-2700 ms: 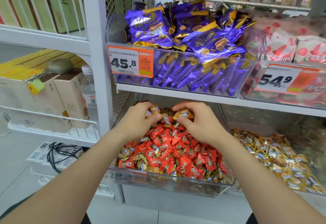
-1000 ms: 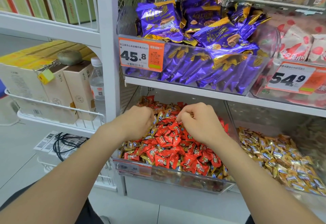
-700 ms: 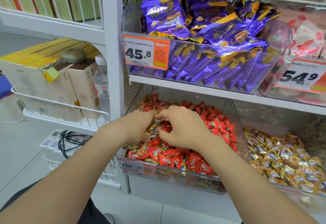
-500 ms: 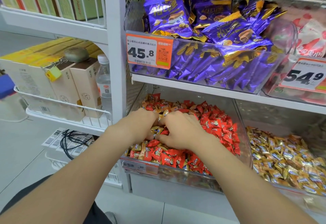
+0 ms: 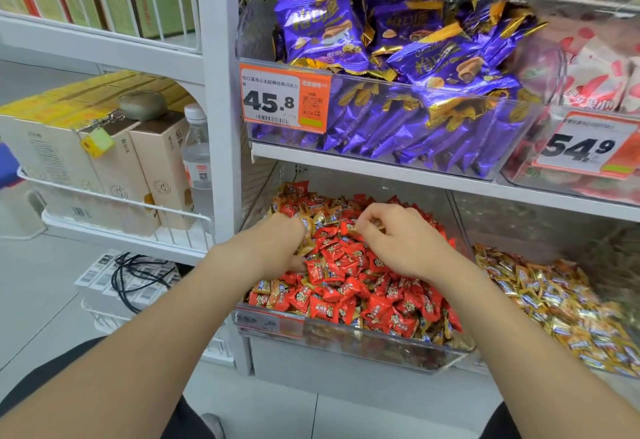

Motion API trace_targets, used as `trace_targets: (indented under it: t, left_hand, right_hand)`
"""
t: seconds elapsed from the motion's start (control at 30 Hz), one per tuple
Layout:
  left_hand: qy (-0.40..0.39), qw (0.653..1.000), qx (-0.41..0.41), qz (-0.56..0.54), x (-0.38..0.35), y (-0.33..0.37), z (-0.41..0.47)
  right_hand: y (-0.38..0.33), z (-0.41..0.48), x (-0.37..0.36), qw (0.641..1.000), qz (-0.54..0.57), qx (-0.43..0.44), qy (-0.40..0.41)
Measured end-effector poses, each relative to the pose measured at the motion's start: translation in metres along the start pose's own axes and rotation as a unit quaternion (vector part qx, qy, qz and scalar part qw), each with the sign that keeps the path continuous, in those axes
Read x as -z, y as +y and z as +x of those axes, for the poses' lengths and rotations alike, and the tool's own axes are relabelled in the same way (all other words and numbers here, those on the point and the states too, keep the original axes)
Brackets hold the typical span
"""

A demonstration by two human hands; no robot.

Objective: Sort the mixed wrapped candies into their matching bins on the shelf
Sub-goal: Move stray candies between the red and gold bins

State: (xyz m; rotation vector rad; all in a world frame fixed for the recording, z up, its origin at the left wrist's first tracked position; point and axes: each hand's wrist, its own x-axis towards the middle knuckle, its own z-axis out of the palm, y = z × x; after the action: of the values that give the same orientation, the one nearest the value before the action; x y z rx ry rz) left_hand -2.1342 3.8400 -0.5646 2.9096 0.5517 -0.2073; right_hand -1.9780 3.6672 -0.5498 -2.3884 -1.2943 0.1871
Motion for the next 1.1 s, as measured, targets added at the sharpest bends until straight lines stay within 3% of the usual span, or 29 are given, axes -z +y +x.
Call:
trace_targets:
  t: [0.2,0.33,0.53,0.73,0.8,0.9,1.0,1.1]
  left_hand:
    - [0.000,0.999,-0.027,-0.047,0.001,0.001,-0.002]
    - [0.055,0.991,-0.010,-0.118,0.008,0.008,-0.008]
    - [0.137,0.953,0.027,-0.268,0.017,0.017,-0.009]
    - [0.143,0.914,0.082,-0.370,0.017,0.016,-0.005]
    - [0.157,0.922,0.087,-0.343,0.013,0.012,0.001]
    - [0.178,0.963,0.050,-0.196,0.006,0.003,0.010]
    - [0.140,0.987,0.023,-0.080,-0.004,-0.005,0.017]
    - [0.104,0.994,0.031,-0.014,-0.012,-0.008,0.023]
  right_hand:
    - [-0.008,-0.011,0.011,0.989,0.113,-0.037,0.088]
    - [-0.008,-0.014,0.012,0.988,0.125,-0.045,0.083]
    - [-0.012,-0.011,0.011,0.983,0.171,-0.028,0.064]
    - [-0.012,0.002,0.000,0.988,0.116,-0.031,0.101]
    - [-0.009,0.008,-0.005,0.991,0.097,-0.023,0.094]
    - [-0.008,0.015,-0.008,0.994,0.027,-0.012,0.103]
    - [-0.012,0.021,-0.006,0.988,-0.096,-0.002,0.121]
    - [-0.016,0.030,-0.010,0.985,-0.131,0.038,0.108]
